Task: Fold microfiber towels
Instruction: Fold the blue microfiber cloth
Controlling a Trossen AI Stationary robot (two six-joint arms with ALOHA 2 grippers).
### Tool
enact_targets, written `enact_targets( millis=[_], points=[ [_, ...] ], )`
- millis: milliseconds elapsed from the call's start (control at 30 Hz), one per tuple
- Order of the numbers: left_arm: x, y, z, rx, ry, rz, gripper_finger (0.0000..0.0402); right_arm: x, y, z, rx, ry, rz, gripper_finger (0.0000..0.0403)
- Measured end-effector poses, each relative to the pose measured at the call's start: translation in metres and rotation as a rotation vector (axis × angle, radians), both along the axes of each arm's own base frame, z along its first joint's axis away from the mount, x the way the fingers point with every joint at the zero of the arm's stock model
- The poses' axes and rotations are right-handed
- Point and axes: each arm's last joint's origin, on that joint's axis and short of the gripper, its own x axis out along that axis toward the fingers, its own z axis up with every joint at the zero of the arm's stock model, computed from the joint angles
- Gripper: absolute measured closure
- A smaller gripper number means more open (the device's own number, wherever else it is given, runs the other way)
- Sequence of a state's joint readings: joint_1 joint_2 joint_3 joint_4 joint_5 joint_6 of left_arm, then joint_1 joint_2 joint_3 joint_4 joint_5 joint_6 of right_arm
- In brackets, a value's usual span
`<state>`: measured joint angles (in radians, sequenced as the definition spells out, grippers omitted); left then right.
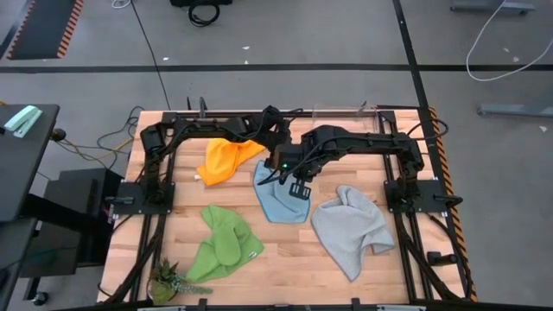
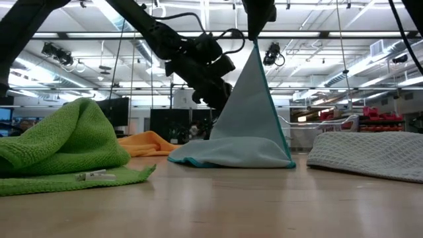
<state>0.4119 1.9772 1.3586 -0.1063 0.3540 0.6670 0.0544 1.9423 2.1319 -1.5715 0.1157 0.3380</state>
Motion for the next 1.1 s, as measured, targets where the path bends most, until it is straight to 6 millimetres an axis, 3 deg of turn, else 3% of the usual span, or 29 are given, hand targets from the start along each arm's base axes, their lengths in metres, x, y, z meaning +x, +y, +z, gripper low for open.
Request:
enact_targets(
  millis=[233, 500, 900, 1100],
  points=[
    [0.012, 0.008, -0.003, 0.031, 0.016, 0.075, 0.0288, -0.001, 0.009, 0.000, 0.016, 0.004, 0.055, 0.0403],
    [0.027, 0.005, -0.014, 0.012, 0.095, 0.023, 0.0290, -0.001, 0.015, 0.000, 0.022, 0.001, 0.040, 0.0403],
    [0.030, 0.006, -0.014, 0.055, 0.118, 0.038, 0.0288, -0.001, 0.019, 0.000, 0.024, 0.000, 0.031, 0.0403],
    [0.031, 0.004, -0.014, 0.025, 0.121, 0.061, 0.0309, -0.001, 0.019, 0.000, 0.025, -0.001, 0.026, 0.0403]
  ],
)
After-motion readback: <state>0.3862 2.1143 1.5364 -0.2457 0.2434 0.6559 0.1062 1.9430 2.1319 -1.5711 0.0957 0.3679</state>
